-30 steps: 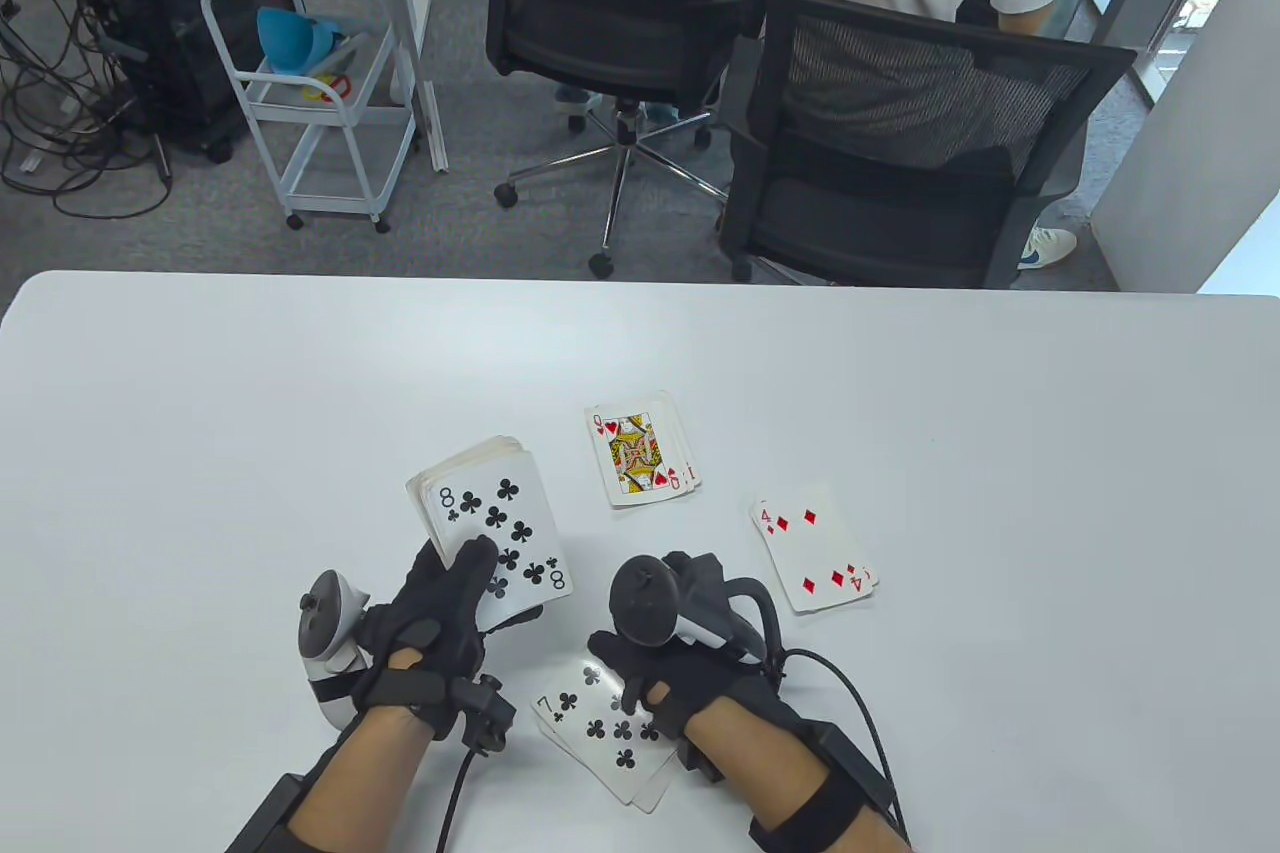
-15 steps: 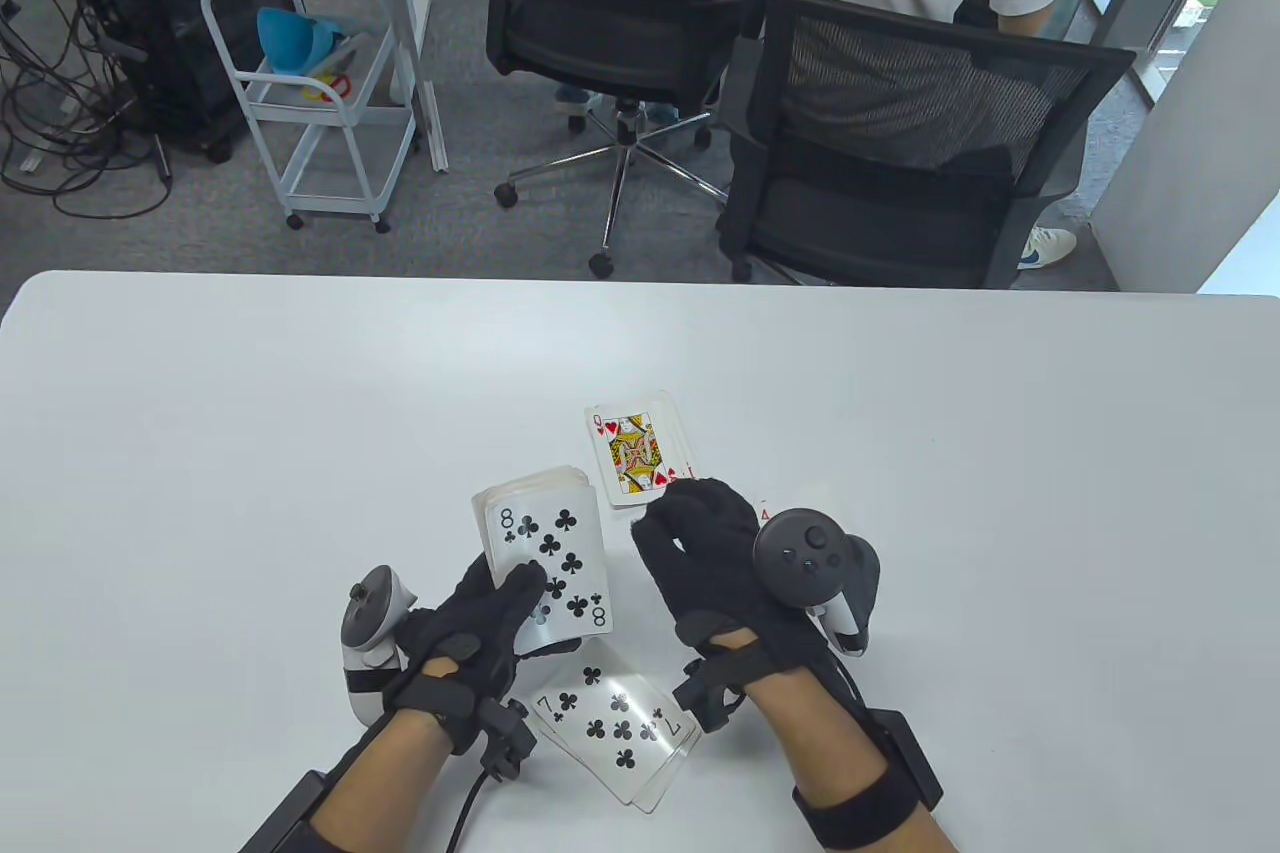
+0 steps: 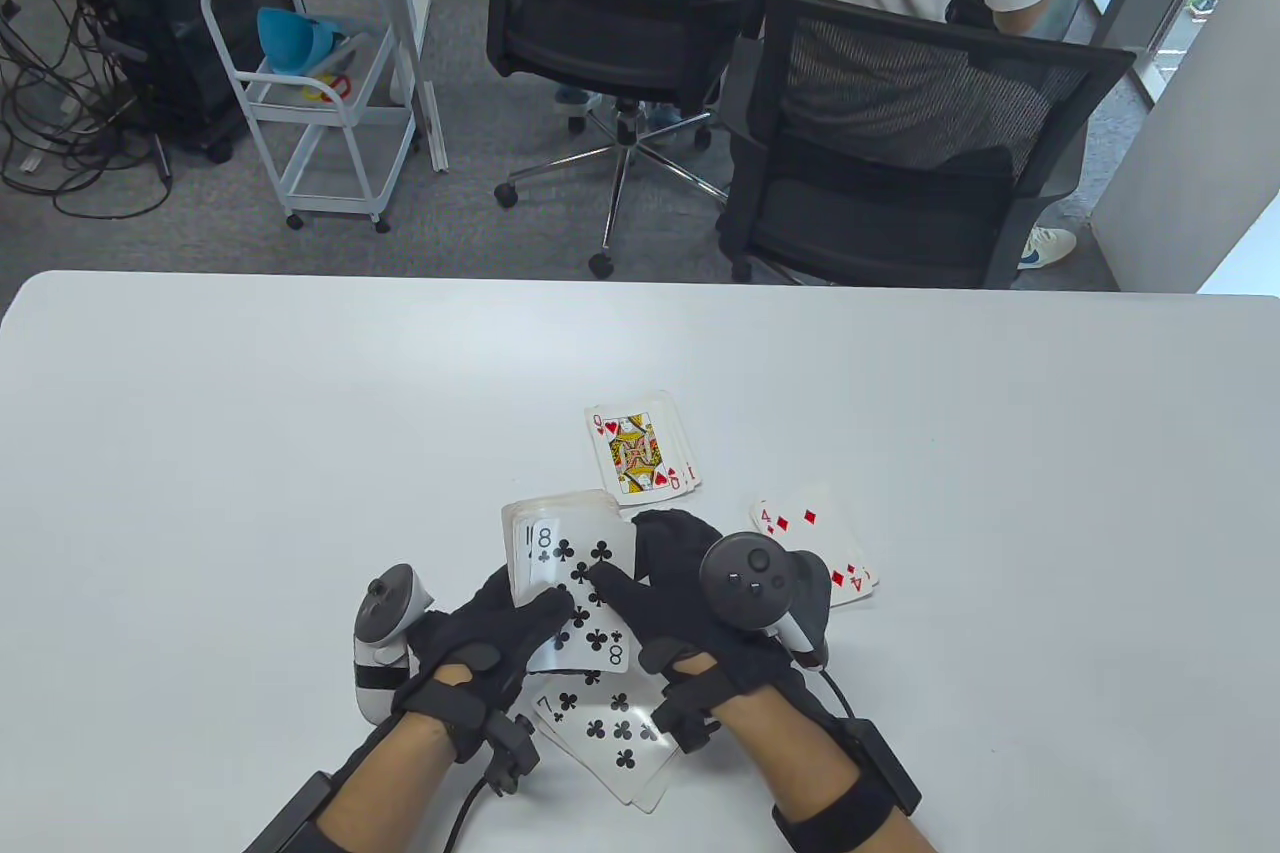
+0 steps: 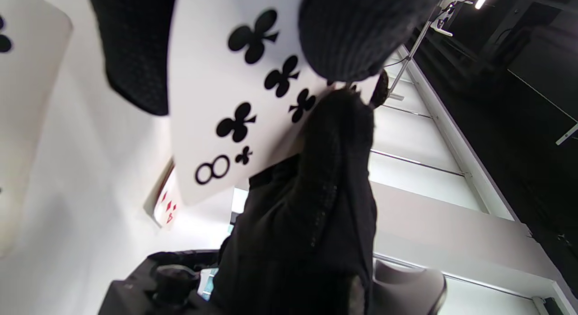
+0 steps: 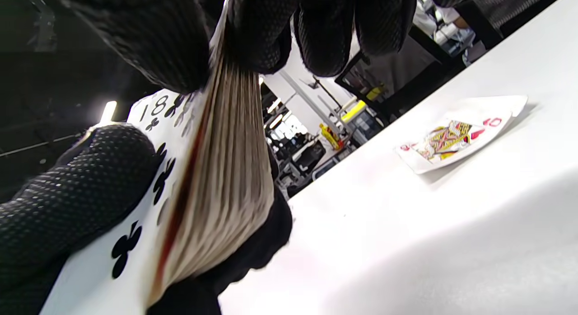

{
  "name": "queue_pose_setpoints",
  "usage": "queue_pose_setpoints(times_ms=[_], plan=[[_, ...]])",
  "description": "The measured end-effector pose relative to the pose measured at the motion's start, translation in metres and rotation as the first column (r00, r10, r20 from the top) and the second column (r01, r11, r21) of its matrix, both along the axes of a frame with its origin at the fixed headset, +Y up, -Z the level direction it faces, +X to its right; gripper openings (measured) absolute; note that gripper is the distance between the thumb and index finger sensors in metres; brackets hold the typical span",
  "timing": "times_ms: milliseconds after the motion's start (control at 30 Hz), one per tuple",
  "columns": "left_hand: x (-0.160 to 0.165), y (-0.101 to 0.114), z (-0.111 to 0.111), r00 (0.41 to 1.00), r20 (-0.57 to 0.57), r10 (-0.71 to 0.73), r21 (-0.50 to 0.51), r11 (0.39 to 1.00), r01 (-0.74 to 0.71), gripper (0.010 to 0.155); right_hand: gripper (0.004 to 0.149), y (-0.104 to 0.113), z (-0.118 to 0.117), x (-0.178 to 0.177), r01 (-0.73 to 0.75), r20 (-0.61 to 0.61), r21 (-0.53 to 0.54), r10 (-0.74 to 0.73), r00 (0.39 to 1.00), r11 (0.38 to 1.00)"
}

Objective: Playing card suit sorting

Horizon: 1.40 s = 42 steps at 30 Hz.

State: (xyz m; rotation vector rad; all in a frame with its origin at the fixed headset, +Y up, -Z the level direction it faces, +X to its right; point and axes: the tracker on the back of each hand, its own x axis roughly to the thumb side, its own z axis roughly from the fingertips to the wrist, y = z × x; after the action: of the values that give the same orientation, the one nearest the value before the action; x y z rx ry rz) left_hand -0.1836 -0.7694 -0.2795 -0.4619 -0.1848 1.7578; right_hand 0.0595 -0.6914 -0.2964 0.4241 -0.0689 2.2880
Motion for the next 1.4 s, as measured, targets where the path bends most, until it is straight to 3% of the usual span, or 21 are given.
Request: queue_pose_setpoints(times_ms=[433,633,733,833,900,1100,1267,1400], plan=[[0.002,-0.001,0.002,0.996,0.023,0.083,-0.057,0.995,-0.082,0.066,0.038,-0.002,-0.003,0.011,0.110,0.054,0.039,-0.112,0.992,0.993],[-0.009,0.009,0.001,0.995,-0.086,0.047,-0.005,0.999,-0.048,0.064,0.038,-0.003,-0.008,0.023,0.109,0.086,0.004,-0.109,0.990,0.994],[-0.022,0.016,0.000,0.979,-0.182,0.089,0.028,0.996,-0.085,0.064,0.037,-0.002,-0.011,0.026,0.043,0.086,-0.028,-0.040,0.995,0.999],[-0.036,0.022,-0.002,0.960,-0.261,0.098,0.065,0.994,-0.084,0.063,0.037,-0.008,-0.015,0.022,-0.010,-0.011,-0.178,0.008,1.000,0.984],[-0.042,0.023,-0.003,0.949,-0.294,0.110,0.067,0.993,-0.095,0.063,0.037,-0.011,-0.015,0.016,-0.072,-0.075,-0.216,0.057,0.996,0.974],[-0.049,0.024,-0.004,0.941,-0.314,0.127,0.061,0.992,-0.114,0.063,0.037,-0.023,-0.010,-0.010,-0.329,-0.314,-0.296,0.234,0.920,0.897],[-0.044,0.024,-0.003,0.948,-0.290,0.129,0.062,0.991,-0.116,0.063,0.036,-0.038,-0.001,-0.033,-0.530,-0.360,-0.259,0.428,0.829,0.808],[-0.044,0.024,-0.003,0.951,-0.281,0.126,0.063,0.992,-0.113,0.063,0.036,-0.045,0.003,-0.042,-0.608,-0.275,-0.167,0.555,0.785,0.776]])
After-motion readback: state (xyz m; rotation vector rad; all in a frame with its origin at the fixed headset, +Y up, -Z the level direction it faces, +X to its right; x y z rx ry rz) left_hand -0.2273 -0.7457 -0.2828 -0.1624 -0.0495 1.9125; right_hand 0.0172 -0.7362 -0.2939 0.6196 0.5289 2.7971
